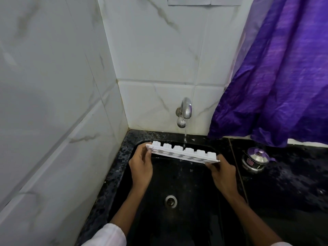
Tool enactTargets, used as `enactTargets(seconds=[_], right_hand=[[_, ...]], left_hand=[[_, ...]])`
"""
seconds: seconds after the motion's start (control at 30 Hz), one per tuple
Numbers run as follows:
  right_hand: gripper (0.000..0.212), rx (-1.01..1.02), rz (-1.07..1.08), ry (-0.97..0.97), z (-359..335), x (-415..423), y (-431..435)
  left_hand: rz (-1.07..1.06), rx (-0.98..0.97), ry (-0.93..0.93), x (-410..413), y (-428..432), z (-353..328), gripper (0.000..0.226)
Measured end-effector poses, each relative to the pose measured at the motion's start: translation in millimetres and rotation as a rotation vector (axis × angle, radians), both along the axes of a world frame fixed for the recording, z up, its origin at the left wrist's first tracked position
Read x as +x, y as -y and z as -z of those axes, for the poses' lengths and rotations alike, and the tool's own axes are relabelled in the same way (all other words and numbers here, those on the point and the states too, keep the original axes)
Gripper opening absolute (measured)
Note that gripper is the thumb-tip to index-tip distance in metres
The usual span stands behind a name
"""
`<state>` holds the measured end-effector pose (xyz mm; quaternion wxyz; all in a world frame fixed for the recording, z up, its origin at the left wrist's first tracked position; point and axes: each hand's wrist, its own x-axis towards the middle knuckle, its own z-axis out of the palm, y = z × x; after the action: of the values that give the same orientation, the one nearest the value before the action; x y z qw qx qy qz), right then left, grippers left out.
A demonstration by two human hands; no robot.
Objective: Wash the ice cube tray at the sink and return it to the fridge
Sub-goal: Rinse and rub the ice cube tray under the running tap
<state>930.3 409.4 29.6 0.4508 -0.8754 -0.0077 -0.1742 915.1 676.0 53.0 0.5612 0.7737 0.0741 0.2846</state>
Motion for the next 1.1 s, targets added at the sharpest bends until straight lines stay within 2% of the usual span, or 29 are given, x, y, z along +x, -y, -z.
enactTargets(seconds=[0.17,0.23,0.3,0.4,0.47,0.57,0.63,0.7,0.73,0.77,0.87,1.03,1.1], right_hand=[[0.017,0.128,0.095,-0.079,6,-13,-8],[0.014,0.175,0.122,-0.139,15,-22,-12],[0.020,0.220,0.118,-0.226,26,-34,-19],[0.026,0.371,0.075,-0.451,45,-54,-36],[0.031,0.495,-0.019,-0.557,59,-67,-49],[0.049,0.652,-0.190,-0.689,72,-83,-58],[0.077,0.642,-0.259,-0.762,76,-90,-52],[0.107,0.621,-0.201,-0.772,74,-92,-41],[0.111,0.636,-0.161,-0.741,71,-91,-36],[0.107,0.658,-0.115,-0.700,66,-89,-31],[0.067,0.782,-0.060,-0.608,39,-72,-25],[0.045,0.766,-0.255,-0.540,-6,-47,-33],[0.038,0.763,-0.227,-0.514,-11,-40,-36]], left_hand=[[0.031,-0.116,-0.010,-9,4,-1,0.030],[0.005,-0.295,-0.060,-18,13,0,0.043],[-0.002,-0.453,-0.152,-29,24,5,0.053],[0.123,-0.495,-0.283,-48,42,22,0.034],[0.194,-0.499,-0.328,-59,51,30,0.031],[0.188,-0.533,-0.331,-62,52,34,0.027],[0.184,-0.505,-0.338,-59,44,33,0.025],[0.219,-0.451,-0.341,-57,32,31,0.026],[0.236,-0.415,-0.348,-57,24,30,0.025],[0.268,-0.383,-0.363,-56,17,30,0.023],[0.418,-0.274,-0.442,-53,-5,30,0.024],[0.654,-0.051,-0.539,-46,-5,14,0.015],[0.657,0.008,-0.546,-39,-2,10,0.015]])
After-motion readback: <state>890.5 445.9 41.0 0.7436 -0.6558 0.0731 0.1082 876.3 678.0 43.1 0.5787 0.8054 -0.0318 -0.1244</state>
